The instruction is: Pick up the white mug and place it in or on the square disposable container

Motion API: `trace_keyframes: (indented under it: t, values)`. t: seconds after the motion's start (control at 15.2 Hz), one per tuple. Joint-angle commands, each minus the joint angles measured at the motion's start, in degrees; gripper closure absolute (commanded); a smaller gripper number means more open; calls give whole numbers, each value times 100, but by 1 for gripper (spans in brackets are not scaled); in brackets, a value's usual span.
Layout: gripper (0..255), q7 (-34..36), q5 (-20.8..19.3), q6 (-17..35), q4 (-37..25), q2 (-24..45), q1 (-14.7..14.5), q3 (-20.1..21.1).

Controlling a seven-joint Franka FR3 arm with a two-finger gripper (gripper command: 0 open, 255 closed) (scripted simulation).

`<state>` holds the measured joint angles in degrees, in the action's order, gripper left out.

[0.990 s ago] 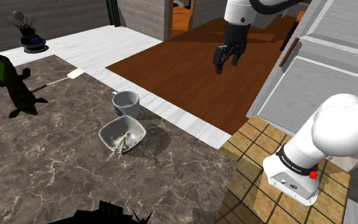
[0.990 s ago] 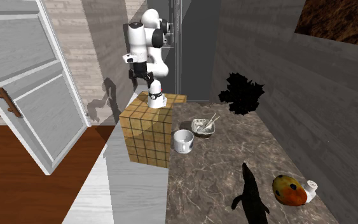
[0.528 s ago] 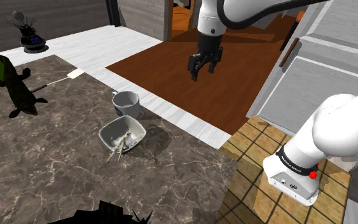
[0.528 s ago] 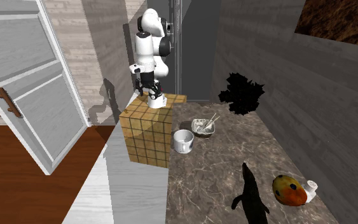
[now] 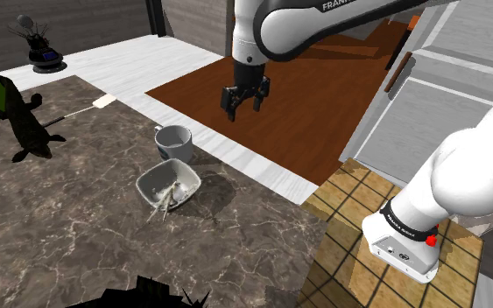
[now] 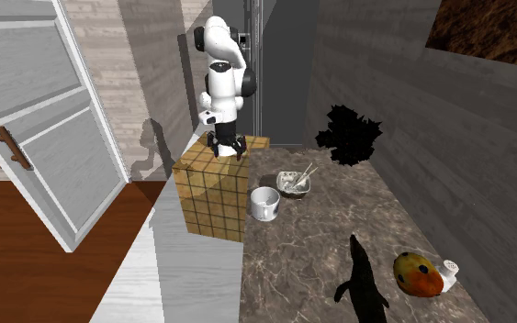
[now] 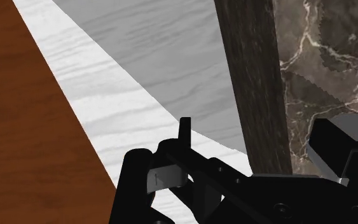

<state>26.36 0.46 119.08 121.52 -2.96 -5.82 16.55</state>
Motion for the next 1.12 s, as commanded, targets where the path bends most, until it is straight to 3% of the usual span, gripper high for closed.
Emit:
trace_keyframes:
  t: [0.0,0.73,1.06]
  values:
    - [0,197,-108,144,-314,411,-56,78]
    - [0,1132,-846,398,-2561,2703,-670,168]
    - [0,1182,-918,628,-2537,2910,-715,131]
